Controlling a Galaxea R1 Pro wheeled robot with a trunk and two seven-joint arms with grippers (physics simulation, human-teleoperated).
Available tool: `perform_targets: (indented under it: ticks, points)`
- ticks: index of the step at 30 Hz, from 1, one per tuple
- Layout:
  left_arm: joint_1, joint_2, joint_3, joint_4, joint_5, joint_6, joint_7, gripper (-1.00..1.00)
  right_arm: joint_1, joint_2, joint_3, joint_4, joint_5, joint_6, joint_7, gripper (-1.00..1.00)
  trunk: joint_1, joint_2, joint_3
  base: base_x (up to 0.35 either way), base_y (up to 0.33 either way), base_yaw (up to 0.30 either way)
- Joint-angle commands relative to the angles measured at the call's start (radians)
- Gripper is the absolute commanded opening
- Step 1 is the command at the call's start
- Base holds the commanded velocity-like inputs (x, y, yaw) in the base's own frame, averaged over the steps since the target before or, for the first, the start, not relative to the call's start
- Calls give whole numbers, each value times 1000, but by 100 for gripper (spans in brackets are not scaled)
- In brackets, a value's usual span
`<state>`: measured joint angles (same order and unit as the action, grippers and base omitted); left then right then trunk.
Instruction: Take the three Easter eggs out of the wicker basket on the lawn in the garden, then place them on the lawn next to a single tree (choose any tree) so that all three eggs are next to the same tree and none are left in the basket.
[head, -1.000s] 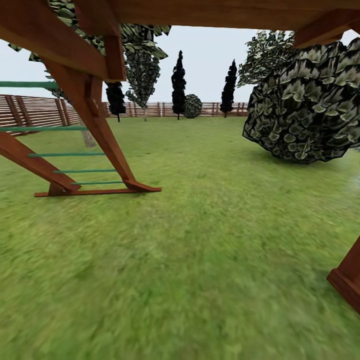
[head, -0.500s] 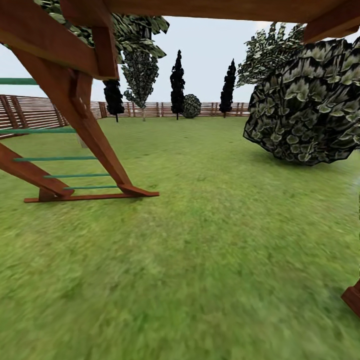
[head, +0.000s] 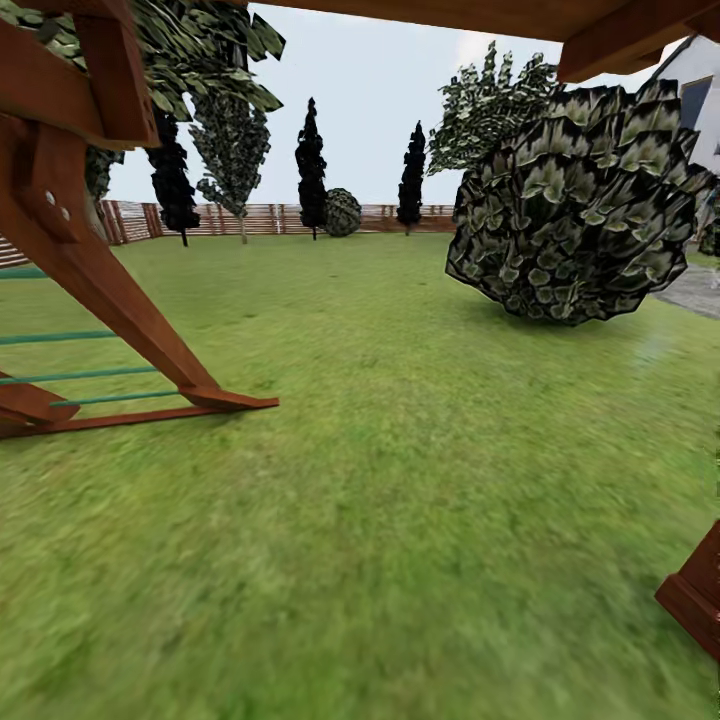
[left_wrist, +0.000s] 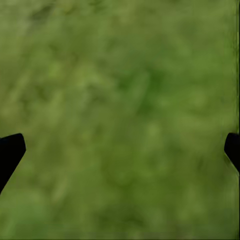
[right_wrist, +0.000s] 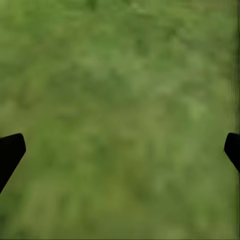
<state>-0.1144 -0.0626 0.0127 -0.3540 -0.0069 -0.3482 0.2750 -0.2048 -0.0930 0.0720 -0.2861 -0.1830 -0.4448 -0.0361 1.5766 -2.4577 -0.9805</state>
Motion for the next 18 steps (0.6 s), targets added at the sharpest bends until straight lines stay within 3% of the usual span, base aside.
perform_targets:
  ticks: [1, 14, 18]
  points:
    - [0, 0, 1, 0, -1, -3, 3, 100, -1, -1, 8, 1, -7, -3, -4, 100, 0, 0, -1, 335, 0, -247]
    - [0, -1, 1, 0, -1, -4, 3, 100, -1, -1, 8, -1, -7, -3, -4, 100, 0, 0, -1, 335, 43, -244]
    - [0, -1, 1, 0, -1, -4, 3, 100, -1, -1, 8, -1, -7, -3, -4, 100, 0, 0, -1, 335, 83, -68]
